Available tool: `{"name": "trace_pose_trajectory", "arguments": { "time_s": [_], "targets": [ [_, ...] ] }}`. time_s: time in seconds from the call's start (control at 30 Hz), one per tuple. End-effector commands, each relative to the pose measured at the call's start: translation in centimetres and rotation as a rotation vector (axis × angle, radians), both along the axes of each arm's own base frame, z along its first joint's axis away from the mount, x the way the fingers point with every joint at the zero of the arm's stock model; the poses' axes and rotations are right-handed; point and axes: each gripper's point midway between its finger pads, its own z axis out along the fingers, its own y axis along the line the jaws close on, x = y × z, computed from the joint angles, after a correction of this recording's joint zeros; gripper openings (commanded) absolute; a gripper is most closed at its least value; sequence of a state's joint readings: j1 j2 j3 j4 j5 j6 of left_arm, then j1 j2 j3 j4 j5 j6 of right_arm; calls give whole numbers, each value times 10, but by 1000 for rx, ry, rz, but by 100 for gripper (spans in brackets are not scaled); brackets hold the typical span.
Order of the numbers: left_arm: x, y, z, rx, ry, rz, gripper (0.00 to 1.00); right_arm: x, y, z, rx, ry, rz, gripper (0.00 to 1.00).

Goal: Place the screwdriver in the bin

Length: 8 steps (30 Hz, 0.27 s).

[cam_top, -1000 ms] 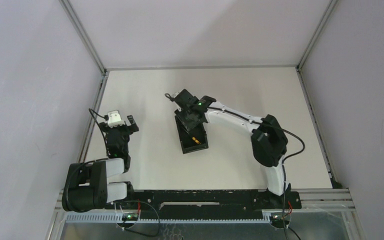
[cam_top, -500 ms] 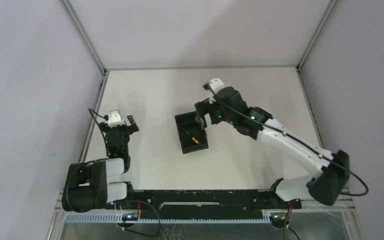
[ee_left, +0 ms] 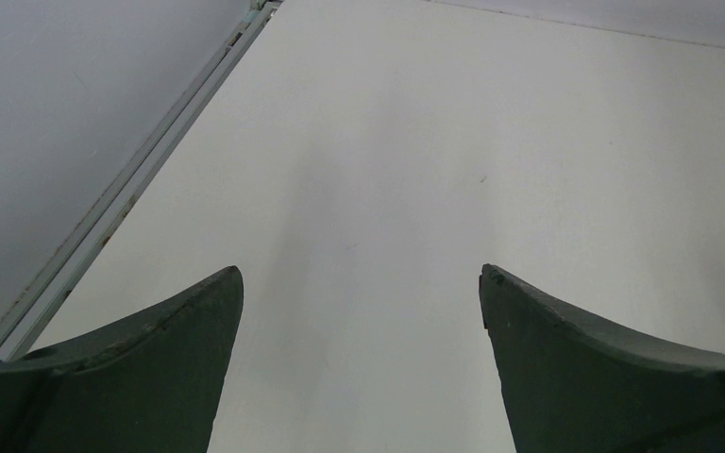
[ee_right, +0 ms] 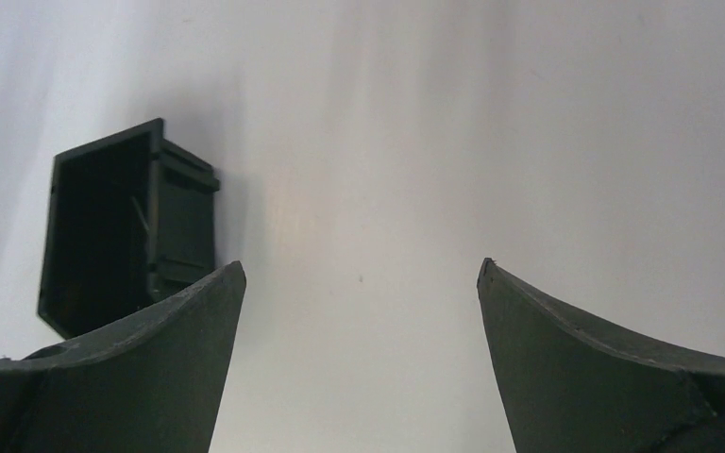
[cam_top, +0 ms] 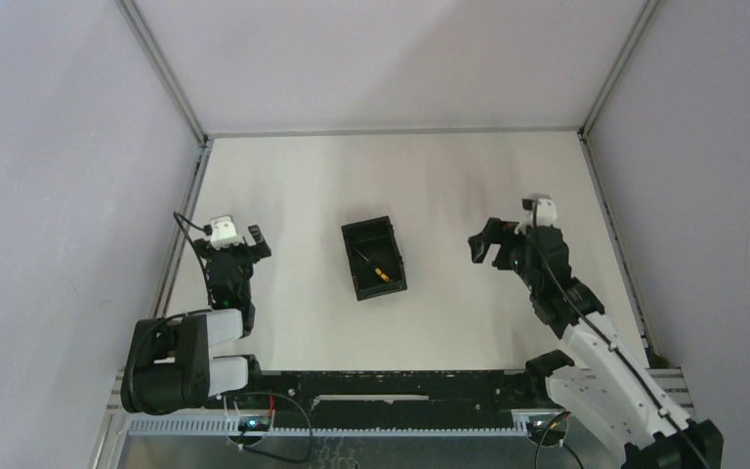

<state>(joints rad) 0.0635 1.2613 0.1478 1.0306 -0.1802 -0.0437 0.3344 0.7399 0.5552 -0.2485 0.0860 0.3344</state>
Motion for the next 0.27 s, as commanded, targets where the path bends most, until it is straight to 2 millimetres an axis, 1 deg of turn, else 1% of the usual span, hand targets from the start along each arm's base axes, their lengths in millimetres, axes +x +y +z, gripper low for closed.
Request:
{"name": "trace_pose_trajectory", "arguments": {
  "time_s": [0.0,0.03,0.1,0.23],
  "targets": [
    [12,0,26,21,-74,-2,100,0,-16,-10,80,-33,-105,100],
    [12,0,26,21,-74,-2,100,-3,-18,-18,76,-20,-110,100],
    [12,0,26,22,-72,-3,100,-5,-20,-25,72,-14,-109,100],
    [12,0,26,21,-73,-3,100,-5,-20,-29,69,-2,-109,100]
  ]
}}
